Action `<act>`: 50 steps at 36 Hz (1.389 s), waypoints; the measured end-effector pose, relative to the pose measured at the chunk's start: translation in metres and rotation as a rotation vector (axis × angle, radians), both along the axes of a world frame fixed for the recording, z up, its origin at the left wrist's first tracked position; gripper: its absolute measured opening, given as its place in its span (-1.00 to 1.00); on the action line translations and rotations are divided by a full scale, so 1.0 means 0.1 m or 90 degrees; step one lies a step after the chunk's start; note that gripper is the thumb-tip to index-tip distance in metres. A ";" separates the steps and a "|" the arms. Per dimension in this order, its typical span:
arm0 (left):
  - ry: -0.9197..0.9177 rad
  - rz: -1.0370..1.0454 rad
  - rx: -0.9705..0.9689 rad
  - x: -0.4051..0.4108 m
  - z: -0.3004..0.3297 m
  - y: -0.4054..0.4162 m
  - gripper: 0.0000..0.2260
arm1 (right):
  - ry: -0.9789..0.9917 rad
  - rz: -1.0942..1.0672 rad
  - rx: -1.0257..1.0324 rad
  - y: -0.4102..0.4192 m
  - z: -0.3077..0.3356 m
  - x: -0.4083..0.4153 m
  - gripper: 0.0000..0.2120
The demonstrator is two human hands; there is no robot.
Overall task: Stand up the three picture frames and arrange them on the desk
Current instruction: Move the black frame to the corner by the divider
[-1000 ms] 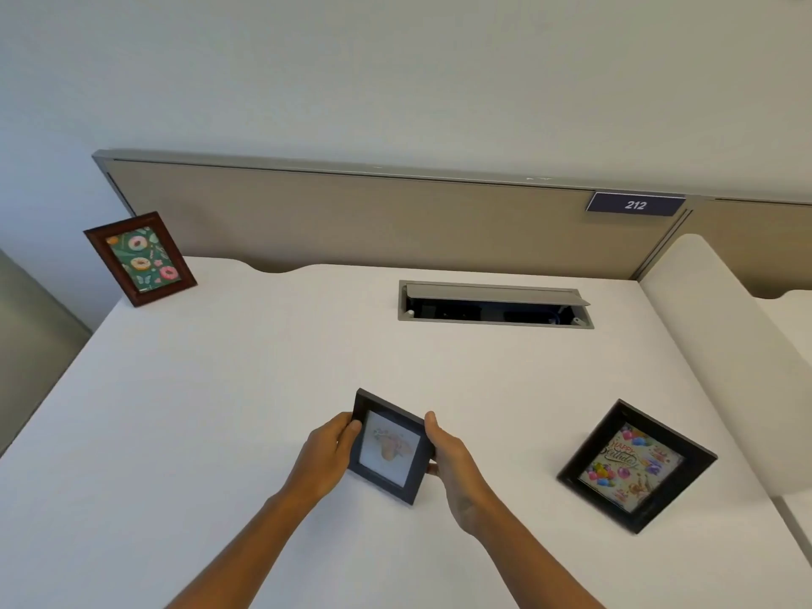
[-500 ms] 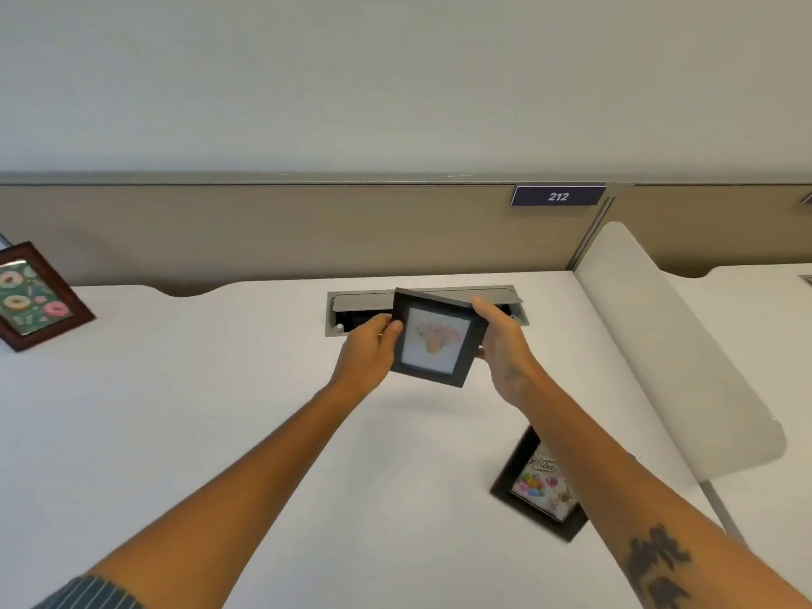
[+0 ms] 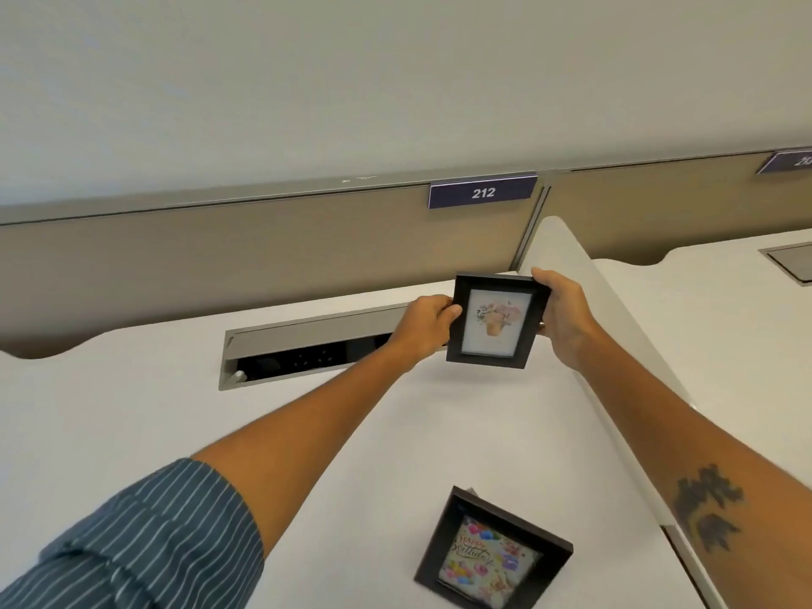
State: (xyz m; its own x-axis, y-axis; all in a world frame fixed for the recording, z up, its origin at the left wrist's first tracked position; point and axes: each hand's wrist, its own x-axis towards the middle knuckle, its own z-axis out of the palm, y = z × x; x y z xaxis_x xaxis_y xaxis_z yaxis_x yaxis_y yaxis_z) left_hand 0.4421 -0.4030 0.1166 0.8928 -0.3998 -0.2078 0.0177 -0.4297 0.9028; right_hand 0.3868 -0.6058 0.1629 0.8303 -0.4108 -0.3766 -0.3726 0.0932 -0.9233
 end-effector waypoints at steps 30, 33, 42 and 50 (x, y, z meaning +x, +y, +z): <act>0.050 -0.022 0.030 1.01 -0.78 -1.06 -0.78 | 0.037 -0.061 0.063 -0.95 -0.87 0.84 -0.73; 0.047 -0.017 0.020 1.00 -0.76 -1.04 -0.79 | 0.037 -0.059 0.065 -0.93 -0.87 0.85 -0.73; 0.045 -0.016 0.048 0.98 -0.77 -0.95 -0.77 | 0.044 -0.036 0.062 -0.88 -0.90 0.83 -0.72; 0.023 -0.013 0.095 0.87 -0.66 -0.86 -0.61 | 0.076 -0.045 0.011 -0.90 -0.98 0.79 -0.19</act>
State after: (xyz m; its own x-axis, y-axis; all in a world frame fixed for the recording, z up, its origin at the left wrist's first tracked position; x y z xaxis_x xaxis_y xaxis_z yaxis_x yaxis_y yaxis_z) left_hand 0.5290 -0.4889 0.0506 0.8754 -0.3802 -0.2985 0.0390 -0.5600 0.8276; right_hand 0.4657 -0.6961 0.0651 0.7483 -0.4595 -0.4785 -0.4717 0.1386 -0.8708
